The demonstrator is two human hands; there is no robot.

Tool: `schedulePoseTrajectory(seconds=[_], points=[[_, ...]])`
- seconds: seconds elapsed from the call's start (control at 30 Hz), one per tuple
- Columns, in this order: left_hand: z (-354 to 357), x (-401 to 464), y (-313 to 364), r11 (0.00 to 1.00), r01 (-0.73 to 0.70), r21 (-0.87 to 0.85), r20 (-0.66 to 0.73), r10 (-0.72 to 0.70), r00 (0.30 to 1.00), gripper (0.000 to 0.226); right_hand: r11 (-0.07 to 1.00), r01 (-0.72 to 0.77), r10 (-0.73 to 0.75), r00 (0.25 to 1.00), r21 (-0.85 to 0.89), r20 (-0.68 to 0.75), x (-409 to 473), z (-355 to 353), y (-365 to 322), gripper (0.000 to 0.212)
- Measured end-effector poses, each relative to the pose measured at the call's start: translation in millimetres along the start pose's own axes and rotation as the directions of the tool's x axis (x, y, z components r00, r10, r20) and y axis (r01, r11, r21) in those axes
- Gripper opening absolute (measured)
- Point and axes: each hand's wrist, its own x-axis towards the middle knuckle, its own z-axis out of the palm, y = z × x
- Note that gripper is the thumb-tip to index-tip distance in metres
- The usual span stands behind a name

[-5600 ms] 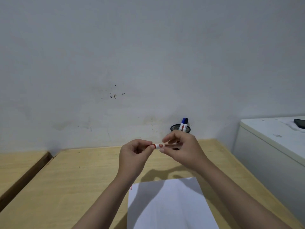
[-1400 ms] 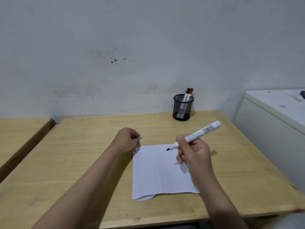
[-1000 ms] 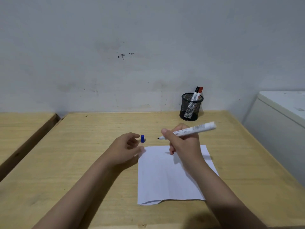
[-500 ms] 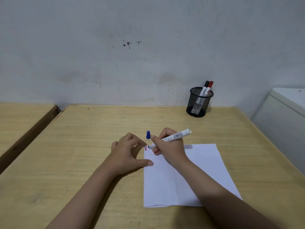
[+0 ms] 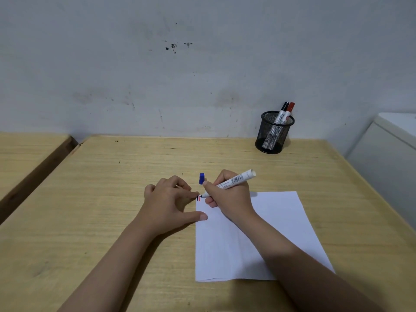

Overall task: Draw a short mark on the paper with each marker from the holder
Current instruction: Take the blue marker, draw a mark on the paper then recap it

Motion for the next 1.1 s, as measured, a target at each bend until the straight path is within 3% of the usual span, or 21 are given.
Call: schedulePoseTrajectory(seconds=[0.33,0.57,0.67,0.73,0.83,1.0,1.07,1.1], points=[[0.4,0.6,-0.5,1.000,-0.010,0.022,-0.015,0.010,1.000,0.069,0.998,-0.040,0.041,0.999,-0.044,0.024,-0.6,-1.0,-1.0,0.026],[-0.5,3.5,0.6,1.000,0.001,0.021,0.025,-0.001,1.000,0.075,0.977,-0.049,0.065,0.995,0.205,-0.072,1.3,-7.7,-4.1,0.032],[-4.0,12.8,2.8,0.986,0.055,-0.156,0.060,-0.046,0.997,0.082,0.959,-0.071,0.095,0.992,0.275,-0.077,1.0,-9.0,-6.0,0.033],[-3.8,22.1,6.1,0.967,0.018,-0.254,0.020,-0.013,1.000,0.072,0.935,-0.075,0.115,0.988,0.346,-0.099,0.7,-11.6,-9.1,0.033],[-1.7,39.5,15.2,0.973,-0.050,-0.227,-0.022,0.046,0.999,0.046,0.910,-0.019,0.094,0.983,0.415,-0.160,1.2,-17.1,-19.4,0.033],[-0.2,58.9,27.8,0.989,0.028,-0.148,0.051,-0.021,0.999,0.011,0.867,0.108,0.000,0.976,0.487,-0.217,-3.8,-30.9,-43.9,0.034],[-5.9,57.4,35.3,0.933,0.093,-0.348,0.018,-0.092,0.996,0.006,0.871,0.154,-0.049,0.972,0.466,-0.230,-9.3,-39.2,-50.8,0.033],[-10.9,54.9,41.3,0.855,0.117,-0.505,0.013,-0.129,0.992,0.005,0.872,0.180,-0.075,0.968,0.454,-0.240,-12.3,-43.4,-54.0,0.033]])
